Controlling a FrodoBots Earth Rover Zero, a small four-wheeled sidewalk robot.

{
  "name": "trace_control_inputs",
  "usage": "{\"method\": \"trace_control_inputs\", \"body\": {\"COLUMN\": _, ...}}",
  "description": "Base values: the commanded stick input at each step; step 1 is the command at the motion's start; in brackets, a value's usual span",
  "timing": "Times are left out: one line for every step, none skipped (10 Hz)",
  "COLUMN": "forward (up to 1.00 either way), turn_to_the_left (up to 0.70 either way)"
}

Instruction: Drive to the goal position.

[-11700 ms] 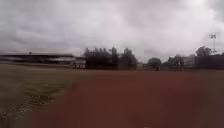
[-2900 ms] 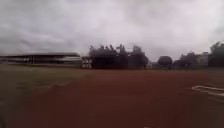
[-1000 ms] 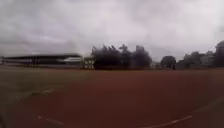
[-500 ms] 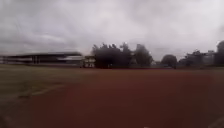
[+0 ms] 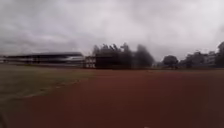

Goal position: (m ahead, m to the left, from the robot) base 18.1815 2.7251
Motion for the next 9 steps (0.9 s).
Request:
{"method": "trace_control_inputs", "body": {"forward": 0.70, "turn_to_the_left": 0.00}}
{"method": "trace_control_inputs", "body": {"forward": 0.70, "turn_to_the_left": 0.00}}
{"method": "trace_control_inputs", "body": {"forward": 0.70, "turn_to_the_left": 0.00}}
{"method": "trace_control_inputs", "body": {"forward": 0.70, "turn_to_the_left": 0.00}}
{"method": "trace_control_inputs", "body": {"forward": 0.70, "turn_to_the_left": 0.00}}
{"method": "trace_control_inputs", "body": {"forward": 0.70, "turn_to_the_left": 0.00}}
{"method": "trace_control_inputs", "body": {"forward": 0.70, "turn_to_the_left": 0.00}}
{"method": "trace_control_inputs", "body": {"forward": 0.70, "turn_to_the_left": 0.00}}
{"method": "trace_control_inputs", "body": {"forward": 0.70, "turn_to_the_left": 0.00}}
